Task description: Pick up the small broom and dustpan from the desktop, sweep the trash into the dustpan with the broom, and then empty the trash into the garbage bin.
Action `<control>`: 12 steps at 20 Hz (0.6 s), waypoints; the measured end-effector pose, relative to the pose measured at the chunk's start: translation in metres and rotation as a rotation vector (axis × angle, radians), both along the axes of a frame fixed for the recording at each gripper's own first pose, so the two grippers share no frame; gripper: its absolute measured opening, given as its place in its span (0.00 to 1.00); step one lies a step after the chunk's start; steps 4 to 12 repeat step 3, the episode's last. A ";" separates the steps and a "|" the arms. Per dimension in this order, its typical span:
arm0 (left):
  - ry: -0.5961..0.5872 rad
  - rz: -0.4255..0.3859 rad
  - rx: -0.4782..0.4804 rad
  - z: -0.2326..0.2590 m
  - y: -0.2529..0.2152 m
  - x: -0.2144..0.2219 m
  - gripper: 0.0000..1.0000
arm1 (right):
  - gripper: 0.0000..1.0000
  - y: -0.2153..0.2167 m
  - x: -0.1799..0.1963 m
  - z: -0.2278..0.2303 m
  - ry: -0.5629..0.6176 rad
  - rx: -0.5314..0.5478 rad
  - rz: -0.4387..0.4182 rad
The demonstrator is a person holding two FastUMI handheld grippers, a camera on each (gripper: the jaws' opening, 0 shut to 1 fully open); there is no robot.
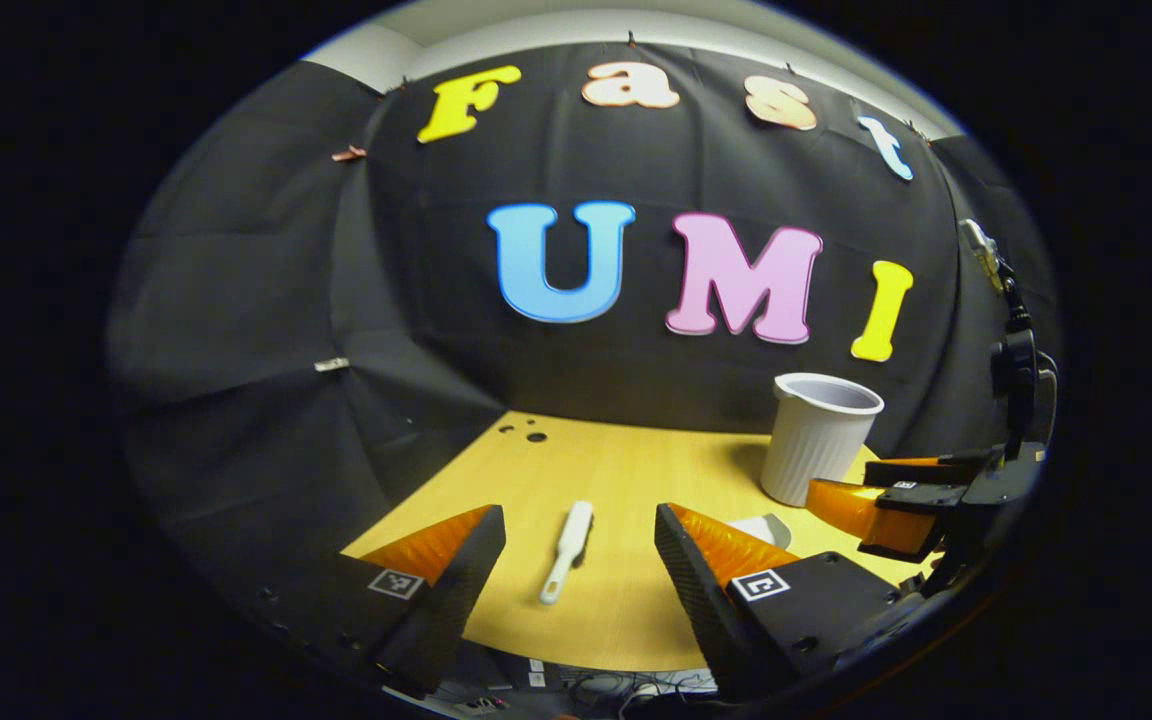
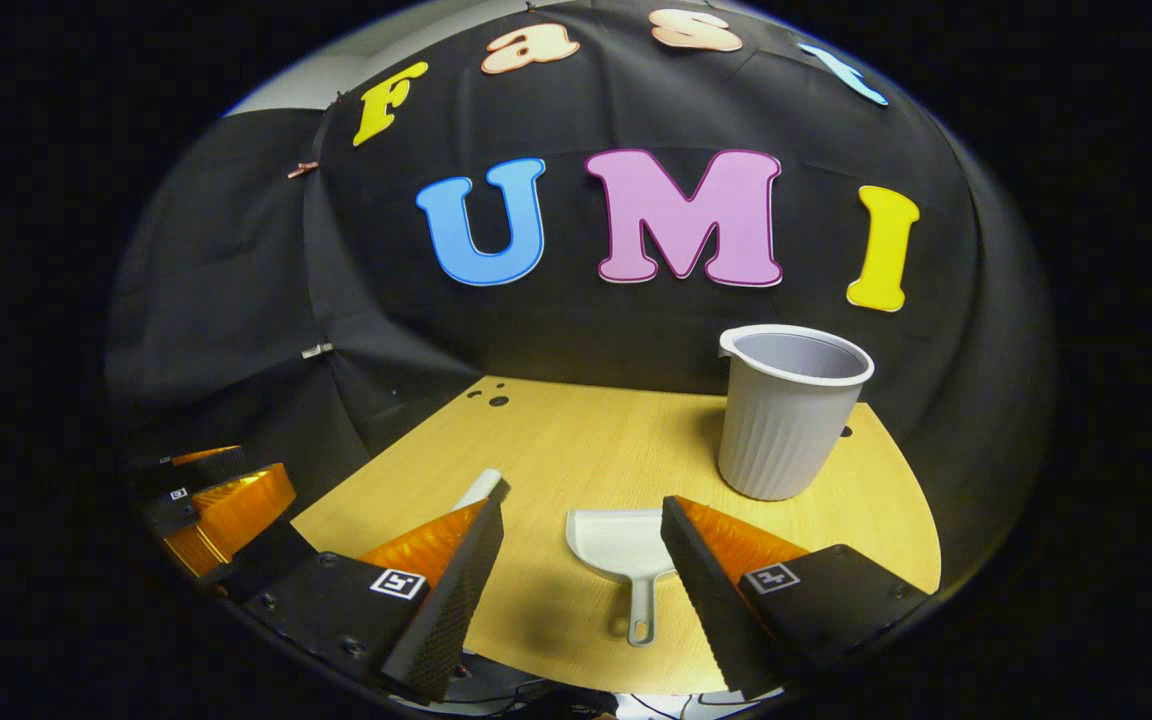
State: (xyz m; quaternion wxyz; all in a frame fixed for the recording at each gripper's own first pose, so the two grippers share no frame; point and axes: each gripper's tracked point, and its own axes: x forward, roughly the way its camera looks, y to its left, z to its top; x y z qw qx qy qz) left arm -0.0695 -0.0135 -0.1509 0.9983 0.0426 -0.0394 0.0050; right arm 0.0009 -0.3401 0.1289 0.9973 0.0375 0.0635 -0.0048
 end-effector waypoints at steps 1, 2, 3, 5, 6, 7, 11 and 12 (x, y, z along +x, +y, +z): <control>-0.010 0.019 0.005 -0.004 0.008 -0.010 0.96 | 0.99 0.004 -0.008 -0.008 0.012 0.002 0.004; 0.006 0.030 0.006 -0.014 0.012 -0.021 0.95 | 0.99 0.012 -0.013 -0.014 0.023 0.006 0.022; 0.023 0.039 0.002 -0.023 0.017 -0.030 0.96 | 0.99 0.019 -0.018 -0.019 0.034 0.002 0.045; 0.023 0.039 0.002 -0.023 0.017 -0.030 0.96 | 0.99 0.019 -0.018 -0.019 0.034 0.002 0.045; 0.023 0.039 0.002 -0.023 0.017 -0.030 0.96 | 0.99 0.019 -0.018 -0.019 0.034 0.002 0.045; 0.023 0.039 0.002 -0.023 0.017 -0.030 0.96 | 0.99 0.019 -0.018 -0.019 0.034 0.002 0.045; 0.023 0.039 0.002 -0.023 0.017 -0.030 0.96 | 0.99 0.019 -0.018 -0.019 0.034 0.002 0.045; 0.023 0.039 0.002 -0.023 0.017 -0.030 0.96 | 0.99 0.019 -0.018 -0.019 0.034 0.002 0.045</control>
